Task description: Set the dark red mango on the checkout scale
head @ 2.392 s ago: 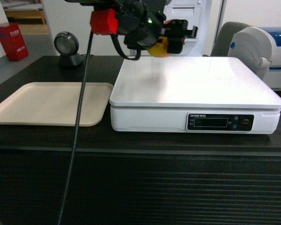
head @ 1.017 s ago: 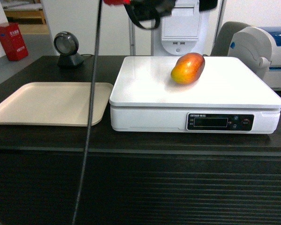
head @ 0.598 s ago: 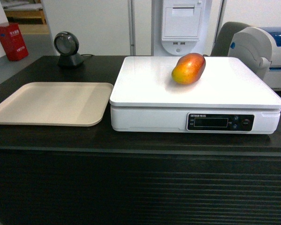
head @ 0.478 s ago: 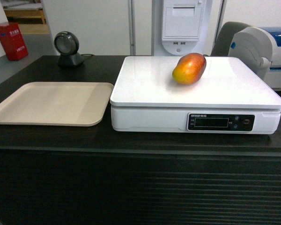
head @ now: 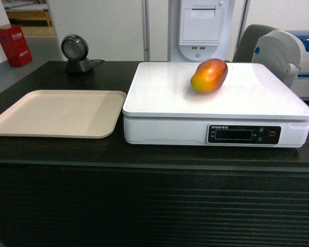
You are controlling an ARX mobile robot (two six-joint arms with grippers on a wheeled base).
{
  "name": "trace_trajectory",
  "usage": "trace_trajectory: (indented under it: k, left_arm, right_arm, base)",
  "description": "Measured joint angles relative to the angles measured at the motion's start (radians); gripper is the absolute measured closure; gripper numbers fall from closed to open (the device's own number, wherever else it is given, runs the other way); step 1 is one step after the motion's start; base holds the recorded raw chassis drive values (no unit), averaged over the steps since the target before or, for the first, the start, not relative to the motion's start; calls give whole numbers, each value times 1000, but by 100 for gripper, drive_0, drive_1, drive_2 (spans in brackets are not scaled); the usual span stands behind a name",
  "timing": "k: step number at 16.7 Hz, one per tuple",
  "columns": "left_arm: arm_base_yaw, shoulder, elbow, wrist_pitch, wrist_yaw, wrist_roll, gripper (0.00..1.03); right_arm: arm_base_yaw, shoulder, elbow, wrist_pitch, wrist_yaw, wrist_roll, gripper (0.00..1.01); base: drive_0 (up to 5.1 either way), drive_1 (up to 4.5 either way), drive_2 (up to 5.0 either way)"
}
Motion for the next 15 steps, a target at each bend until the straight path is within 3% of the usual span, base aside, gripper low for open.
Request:
trace_trajectory:
  k: [3, 4, 5, 15]
  left_arm:
    - [21, -67, -259, 69, 49, 3, 101]
    - [49, -172, -352, 122, 60, 3, 101]
    - [121, -246, -473, 122, 131, 4, 101]
    - [119, -521, -635, 22, 136, 4, 101]
  right_arm:
    - [0, 0, 0, 0, 1, 0, 3]
    - [0, 0, 0, 0, 0, 0, 3]
    - [0, 0, 0, 0, 1, 0, 3]
    - [0, 0, 0, 0, 1, 0, 3]
  base:
    - [0, 0, 0]
    - [0, 0, 0]
    - [0, 0, 0]
    - [0, 0, 0]
